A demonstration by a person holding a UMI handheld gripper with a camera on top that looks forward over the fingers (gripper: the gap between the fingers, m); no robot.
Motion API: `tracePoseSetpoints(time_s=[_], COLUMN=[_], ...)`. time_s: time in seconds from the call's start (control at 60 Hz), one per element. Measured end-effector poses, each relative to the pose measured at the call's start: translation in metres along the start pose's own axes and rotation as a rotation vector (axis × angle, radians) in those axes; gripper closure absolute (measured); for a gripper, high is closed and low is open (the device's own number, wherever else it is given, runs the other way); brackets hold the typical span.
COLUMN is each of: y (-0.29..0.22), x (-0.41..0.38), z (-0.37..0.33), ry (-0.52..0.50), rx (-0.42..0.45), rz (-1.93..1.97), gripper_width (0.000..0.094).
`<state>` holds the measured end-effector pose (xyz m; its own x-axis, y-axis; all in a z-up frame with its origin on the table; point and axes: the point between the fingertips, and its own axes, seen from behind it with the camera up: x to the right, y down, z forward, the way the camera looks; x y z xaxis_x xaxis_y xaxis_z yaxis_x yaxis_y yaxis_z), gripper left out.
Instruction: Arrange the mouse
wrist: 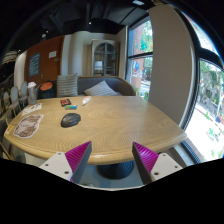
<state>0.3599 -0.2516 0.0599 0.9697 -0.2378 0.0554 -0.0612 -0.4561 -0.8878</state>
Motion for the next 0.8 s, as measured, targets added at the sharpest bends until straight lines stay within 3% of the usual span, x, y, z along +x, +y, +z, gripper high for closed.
tracePoseSetpoints(time_s=[0.25,0.483,0.717,0.8], y=[-0.004,-0.006,-0.033,-0.048], x=[-0.065,-0.160,-0.222,-0.232], z=[0.026,0.094,0.163,0.192], ry=[-0.164,-0.336,-0.405,-0.376], rx=[-0.014,-0.092,-0.141,-0.146], rz=[-0.024,-0.009,-0.006,-0.003], gripper_width=[0.0090,0.0091,0.0090,0.0090])
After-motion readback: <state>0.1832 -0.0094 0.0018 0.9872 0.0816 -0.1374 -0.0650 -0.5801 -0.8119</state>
